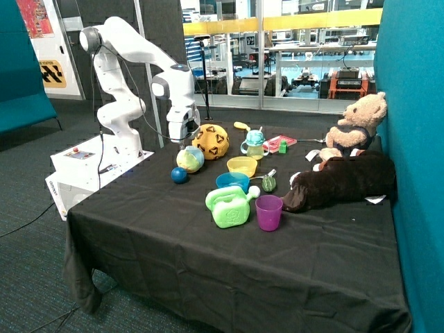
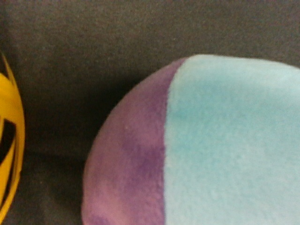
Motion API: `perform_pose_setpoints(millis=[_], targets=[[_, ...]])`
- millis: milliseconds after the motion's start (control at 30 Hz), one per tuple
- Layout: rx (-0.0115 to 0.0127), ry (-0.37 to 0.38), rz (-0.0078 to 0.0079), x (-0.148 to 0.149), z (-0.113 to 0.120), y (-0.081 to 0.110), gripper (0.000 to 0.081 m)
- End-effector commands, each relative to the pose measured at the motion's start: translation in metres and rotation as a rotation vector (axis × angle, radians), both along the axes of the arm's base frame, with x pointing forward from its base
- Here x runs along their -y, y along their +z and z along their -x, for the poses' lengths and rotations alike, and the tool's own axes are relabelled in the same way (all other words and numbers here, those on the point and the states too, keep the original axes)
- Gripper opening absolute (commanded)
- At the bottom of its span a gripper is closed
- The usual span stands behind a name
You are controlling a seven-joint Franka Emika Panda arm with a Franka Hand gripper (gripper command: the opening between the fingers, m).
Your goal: Sort the balls from left to right in order of size
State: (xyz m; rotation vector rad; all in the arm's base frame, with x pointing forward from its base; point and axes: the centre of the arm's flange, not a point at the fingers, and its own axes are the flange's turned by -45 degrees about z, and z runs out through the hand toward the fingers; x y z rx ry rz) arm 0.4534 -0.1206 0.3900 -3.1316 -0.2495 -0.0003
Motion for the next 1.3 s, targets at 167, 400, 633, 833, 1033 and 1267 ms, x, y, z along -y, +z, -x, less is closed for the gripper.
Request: perform_pose_setpoints(millis=[167,400,633,833,1033,1267], targets=[[-0.0002,0.033,0.0001,-0.001,0.0,0.035,0.0752],[-0.0002,0.076,0.0001,-0.006,0.003,0.05,0.0739],[-0.0002,0.065,0.0001,0.001,0.005,0.055,0.0734],[-0.0002,0.059,0.0001,0.008,0.002,0.054,0.0736],[-0.0002,0.065,0.0001,0.009,-0.004,0.058,0.0727],[-0.0002,0.104,0.0001,0.004,-0.012,0.061,0.0715]])
